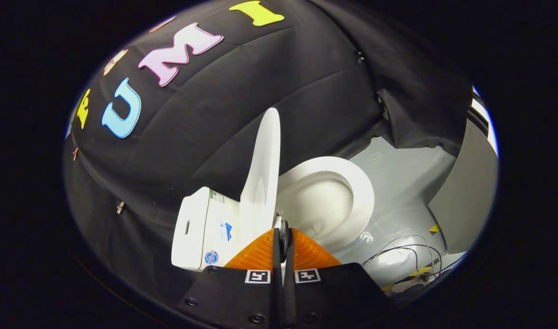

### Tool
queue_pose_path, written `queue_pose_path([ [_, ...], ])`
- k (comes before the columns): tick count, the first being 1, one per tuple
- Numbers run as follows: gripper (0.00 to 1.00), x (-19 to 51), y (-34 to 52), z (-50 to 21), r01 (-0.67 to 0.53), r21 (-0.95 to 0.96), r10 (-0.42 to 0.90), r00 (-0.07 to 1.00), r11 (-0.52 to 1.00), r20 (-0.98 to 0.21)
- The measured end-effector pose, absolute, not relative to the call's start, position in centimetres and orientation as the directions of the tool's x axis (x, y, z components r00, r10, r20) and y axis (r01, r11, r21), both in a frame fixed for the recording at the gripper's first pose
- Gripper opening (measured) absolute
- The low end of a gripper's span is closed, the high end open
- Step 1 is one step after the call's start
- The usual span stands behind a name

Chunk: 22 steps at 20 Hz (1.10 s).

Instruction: Open the toilet lid.

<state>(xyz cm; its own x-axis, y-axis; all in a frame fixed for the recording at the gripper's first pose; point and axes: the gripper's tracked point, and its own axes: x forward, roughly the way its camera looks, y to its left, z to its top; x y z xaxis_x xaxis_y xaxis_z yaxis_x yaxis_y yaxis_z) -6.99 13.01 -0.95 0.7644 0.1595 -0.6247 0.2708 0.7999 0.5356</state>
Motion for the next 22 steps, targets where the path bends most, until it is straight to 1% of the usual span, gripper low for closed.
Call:
queue_pose_path([
  [3,0.05,-6.9,14.3,0.2,0.262,0.489,0.135,0.759,0.832,-0.637],
  [12,0.05,-6.7,19.3,4.1,0.173,0.341,0.091,0.766,0.924,-0.636],
  [22,0.05,-6.5,23.6,6.6,0.110,0.303,0.109,0.775,0.947,-0.623],
])
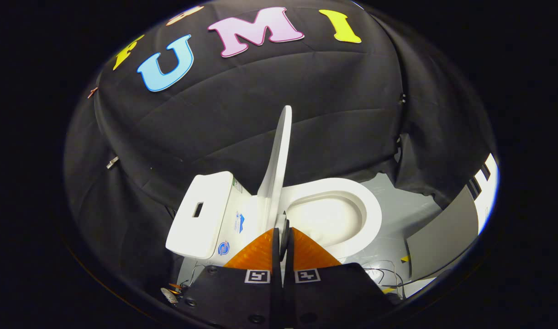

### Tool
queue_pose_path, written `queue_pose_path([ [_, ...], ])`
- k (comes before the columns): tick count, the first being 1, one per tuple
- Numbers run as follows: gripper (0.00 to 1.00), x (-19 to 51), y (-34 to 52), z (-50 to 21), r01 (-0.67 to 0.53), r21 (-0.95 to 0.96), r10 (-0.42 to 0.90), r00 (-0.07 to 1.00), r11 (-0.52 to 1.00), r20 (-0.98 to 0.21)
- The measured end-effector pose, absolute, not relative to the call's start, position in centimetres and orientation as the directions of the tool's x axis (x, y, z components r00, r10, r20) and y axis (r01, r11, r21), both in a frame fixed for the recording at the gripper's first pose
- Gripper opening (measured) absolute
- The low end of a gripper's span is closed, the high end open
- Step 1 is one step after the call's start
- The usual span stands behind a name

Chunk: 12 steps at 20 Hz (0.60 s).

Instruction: Open the toilet lid.

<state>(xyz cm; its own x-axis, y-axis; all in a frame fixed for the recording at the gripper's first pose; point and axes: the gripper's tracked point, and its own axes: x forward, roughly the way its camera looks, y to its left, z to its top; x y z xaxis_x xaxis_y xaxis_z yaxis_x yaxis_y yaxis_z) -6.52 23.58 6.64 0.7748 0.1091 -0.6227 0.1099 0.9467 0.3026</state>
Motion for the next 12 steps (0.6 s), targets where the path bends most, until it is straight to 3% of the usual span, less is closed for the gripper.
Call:
queue_pose_path([
  [12,0.05,-6.1,28.8,8.8,0.078,0.209,0.070,0.784,0.975,-0.617],
])
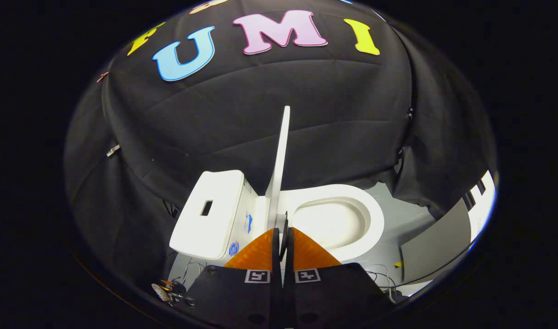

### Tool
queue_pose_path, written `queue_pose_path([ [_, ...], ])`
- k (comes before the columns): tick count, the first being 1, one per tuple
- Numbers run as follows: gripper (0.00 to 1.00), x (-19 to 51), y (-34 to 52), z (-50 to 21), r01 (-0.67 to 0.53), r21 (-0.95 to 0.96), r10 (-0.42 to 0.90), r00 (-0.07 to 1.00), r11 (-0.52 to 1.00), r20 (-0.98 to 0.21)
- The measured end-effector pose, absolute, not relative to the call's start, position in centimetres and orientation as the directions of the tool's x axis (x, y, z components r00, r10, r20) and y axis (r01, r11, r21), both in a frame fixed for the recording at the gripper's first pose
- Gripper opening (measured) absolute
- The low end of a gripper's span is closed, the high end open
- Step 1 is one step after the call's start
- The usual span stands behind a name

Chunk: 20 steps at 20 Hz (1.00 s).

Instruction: Open the toilet lid.

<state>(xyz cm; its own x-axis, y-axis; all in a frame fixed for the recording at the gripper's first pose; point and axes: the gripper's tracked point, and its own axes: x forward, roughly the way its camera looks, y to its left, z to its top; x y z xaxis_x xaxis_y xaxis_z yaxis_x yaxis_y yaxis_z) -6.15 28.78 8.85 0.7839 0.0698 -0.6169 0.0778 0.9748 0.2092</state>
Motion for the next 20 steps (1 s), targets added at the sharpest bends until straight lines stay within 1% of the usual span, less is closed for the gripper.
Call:
queue_pose_path([
  [10,0.05,-5.8,34.3,10.2,0.074,0.115,0.011,0.794,0.991,-0.608],
  [20,0.05,-5.5,40.5,10.4,0.025,0.028,-0.004,0.813,0.999,-0.582],
])
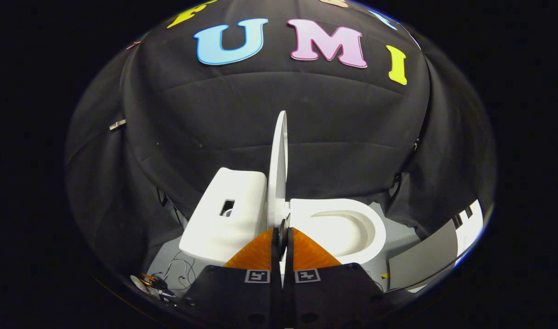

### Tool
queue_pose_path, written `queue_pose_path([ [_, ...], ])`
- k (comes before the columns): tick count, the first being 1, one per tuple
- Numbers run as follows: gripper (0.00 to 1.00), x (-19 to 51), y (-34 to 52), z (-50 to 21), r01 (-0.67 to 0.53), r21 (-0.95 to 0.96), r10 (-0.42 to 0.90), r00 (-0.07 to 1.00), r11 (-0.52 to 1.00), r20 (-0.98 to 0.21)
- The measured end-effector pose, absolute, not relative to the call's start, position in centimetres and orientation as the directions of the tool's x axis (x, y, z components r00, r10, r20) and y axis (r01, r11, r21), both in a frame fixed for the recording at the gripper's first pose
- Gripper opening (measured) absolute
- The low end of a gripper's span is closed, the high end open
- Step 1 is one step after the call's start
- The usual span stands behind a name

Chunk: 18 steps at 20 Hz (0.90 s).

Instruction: Open the toilet lid.

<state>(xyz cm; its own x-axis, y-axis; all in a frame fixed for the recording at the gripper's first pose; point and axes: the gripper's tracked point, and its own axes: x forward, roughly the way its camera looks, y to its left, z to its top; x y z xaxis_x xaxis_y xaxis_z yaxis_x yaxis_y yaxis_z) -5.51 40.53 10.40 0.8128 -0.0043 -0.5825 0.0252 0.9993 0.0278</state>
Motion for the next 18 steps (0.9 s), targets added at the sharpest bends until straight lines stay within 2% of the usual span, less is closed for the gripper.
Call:
queue_pose_path([
  [12,0.06,-5.2,45.8,10.0,0.014,-0.026,-0.026,0.826,1.000,-0.563],
  [15,0.09,-5.3,46.8,10.1,-0.005,-0.035,-0.015,0.833,0.999,-0.554],
  [18,0.18,-5.6,46.6,9.5,0.009,-0.036,-0.028,0.820,0.999,-0.572],
])
